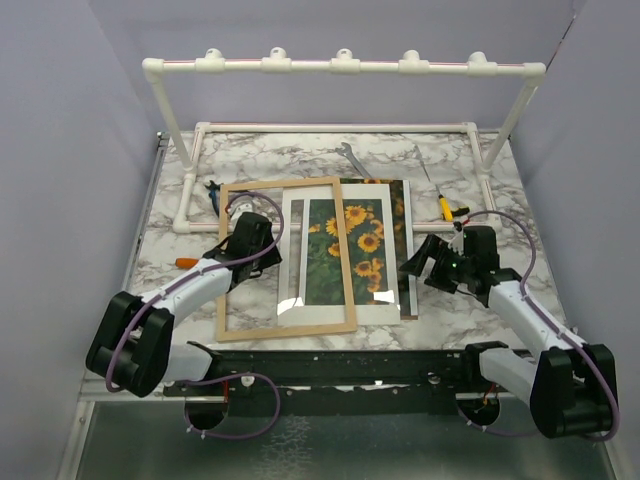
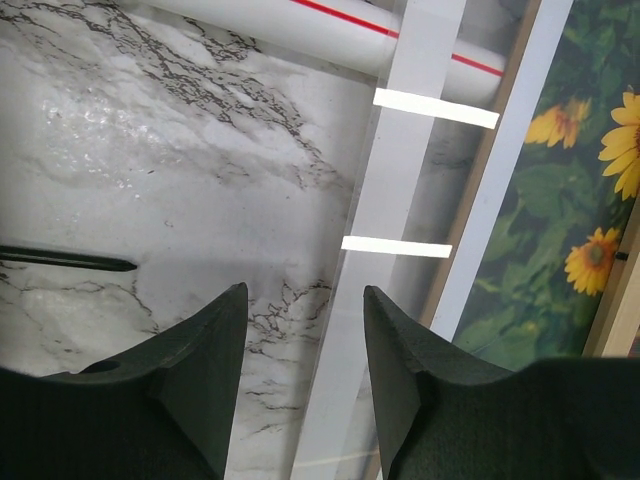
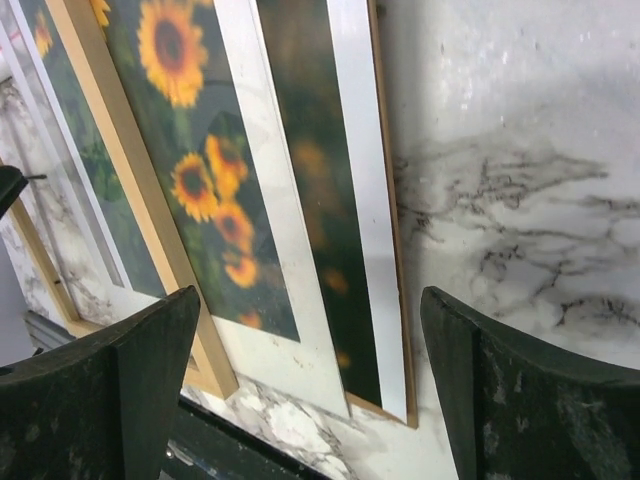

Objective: Take the photo out of the frame
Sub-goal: Remove the photo from the photo frame.

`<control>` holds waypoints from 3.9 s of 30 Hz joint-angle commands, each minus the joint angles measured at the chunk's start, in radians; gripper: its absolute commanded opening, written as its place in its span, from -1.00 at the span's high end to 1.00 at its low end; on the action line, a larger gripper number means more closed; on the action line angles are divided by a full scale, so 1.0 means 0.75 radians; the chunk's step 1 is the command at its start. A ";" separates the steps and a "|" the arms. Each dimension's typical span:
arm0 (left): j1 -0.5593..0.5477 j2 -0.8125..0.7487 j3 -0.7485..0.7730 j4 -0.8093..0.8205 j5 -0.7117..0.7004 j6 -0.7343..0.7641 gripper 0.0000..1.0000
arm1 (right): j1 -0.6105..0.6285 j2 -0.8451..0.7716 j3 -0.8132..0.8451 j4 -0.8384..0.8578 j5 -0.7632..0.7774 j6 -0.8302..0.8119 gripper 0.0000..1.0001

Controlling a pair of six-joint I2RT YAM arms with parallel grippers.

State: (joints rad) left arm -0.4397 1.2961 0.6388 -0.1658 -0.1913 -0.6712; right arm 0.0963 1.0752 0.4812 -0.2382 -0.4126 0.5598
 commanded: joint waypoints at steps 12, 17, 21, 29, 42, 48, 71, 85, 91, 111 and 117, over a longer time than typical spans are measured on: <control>0.009 0.056 -0.018 0.165 0.136 0.009 -0.13 | -0.004 -0.096 -0.103 -0.212 -0.070 0.120 -0.80; 0.011 0.083 0.001 0.178 0.137 0.019 -0.13 | -0.004 -0.105 -0.137 -0.222 -0.143 0.139 -0.78; 0.012 0.103 0.017 0.180 0.128 0.025 -0.13 | -0.004 -0.158 -0.142 -0.293 -0.112 0.153 -0.77; 0.021 0.140 0.031 0.198 0.124 0.033 -0.13 | -0.004 -0.191 -0.161 -0.334 -0.161 0.175 -0.77; 0.036 0.140 0.032 0.200 0.126 0.044 -0.13 | -0.002 -0.136 -0.190 -0.231 -0.270 0.216 -0.72; 0.039 0.170 0.030 0.216 0.132 0.042 -0.12 | -0.001 -0.166 -0.171 -0.274 -0.263 0.208 -0.73; 0.042 0.164 0.036 0.216 0.152 0.040 -0.12 | -0.002 -0.153 -0.150 -0.323 -0.290 0.183 -0.83; 0.042 0.157 0.033 0.217 0.154 0.044 -0.12 | -0.002 -0.131 -0.176 -0.223 -0.313 0.208 -0.73; 0.043 0.150 0.032 0.216 0.155 0.043 -0.12 | -0.002 -0.129 -0.162 -0.205 -0.341 0.183 -0.65; 0.044 0.136 0.027 0.211 0.153 0.057 -0.12 | -0.002 0.026 -0.187 0.129 -0.360 0.051 0.02; 0.044 0.125 0.002 0.216 0.159 0.030 -0.20 | -0.001 0.033 -0.165 0.202 -0.282 0.015 0.09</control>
State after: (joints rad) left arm -0.4133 1.4178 0.6434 -0.0235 -0.0933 -0.6460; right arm 0.0963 1.0977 0.3408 -0.1642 -0.6754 0.6094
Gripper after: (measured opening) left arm 0.577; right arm 0.464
